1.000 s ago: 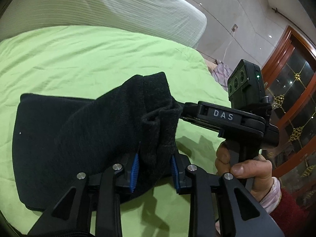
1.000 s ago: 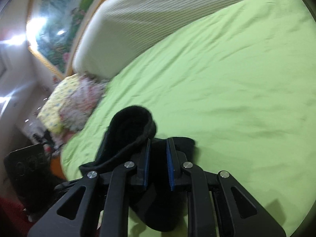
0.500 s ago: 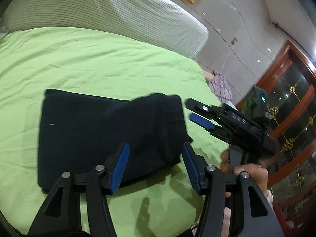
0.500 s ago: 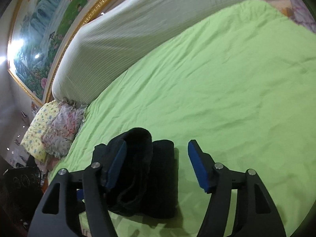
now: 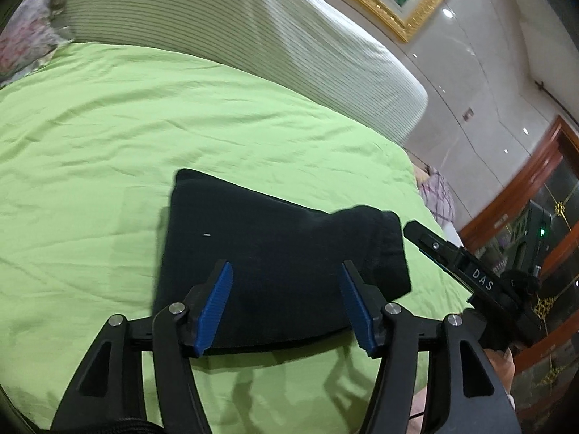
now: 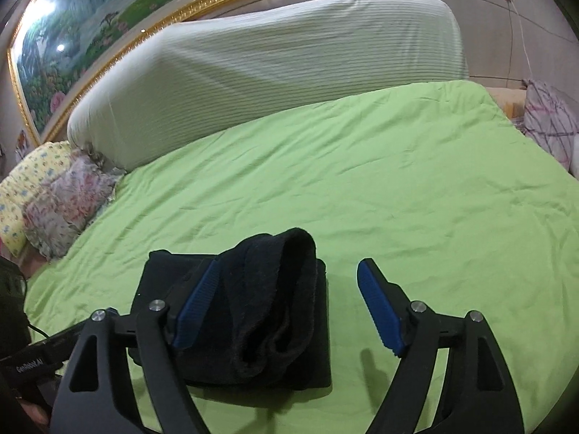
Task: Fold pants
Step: 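Open both grippers and release the folded pants onto the sheet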
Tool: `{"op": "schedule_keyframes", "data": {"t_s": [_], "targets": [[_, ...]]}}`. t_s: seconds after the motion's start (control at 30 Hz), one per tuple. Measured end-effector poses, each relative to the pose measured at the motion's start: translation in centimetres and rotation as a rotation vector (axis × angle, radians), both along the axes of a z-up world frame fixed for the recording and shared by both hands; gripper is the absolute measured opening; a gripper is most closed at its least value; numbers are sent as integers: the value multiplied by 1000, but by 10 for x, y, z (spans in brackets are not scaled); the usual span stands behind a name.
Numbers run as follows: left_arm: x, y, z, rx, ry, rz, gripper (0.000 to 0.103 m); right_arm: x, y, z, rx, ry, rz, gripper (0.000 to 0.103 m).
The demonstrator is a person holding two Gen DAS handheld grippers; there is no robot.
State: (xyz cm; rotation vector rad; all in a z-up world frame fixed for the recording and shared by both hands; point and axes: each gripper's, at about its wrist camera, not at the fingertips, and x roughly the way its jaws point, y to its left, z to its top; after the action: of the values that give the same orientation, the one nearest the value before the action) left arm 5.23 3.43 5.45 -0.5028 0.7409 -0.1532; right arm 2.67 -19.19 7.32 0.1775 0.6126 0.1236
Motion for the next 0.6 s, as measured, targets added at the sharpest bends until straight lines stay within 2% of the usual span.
{"op": "schedule_keyframes", "data": {"t_s": [0.2,0.27,0.4,0.6], "targets": [[-2,14,-4,0,18,44,65,-8,9,7,5,-55,14,79],[-1,16,-6,9,25,47,69,-13,15,7,-8,-71,31,80],[7,19,-15,40,57,64,69,-8,17,-1,-53,-45,18,80],[23,20,-16,104,74,59,69,-4,5,-12,-8,1,-9,80]]}}
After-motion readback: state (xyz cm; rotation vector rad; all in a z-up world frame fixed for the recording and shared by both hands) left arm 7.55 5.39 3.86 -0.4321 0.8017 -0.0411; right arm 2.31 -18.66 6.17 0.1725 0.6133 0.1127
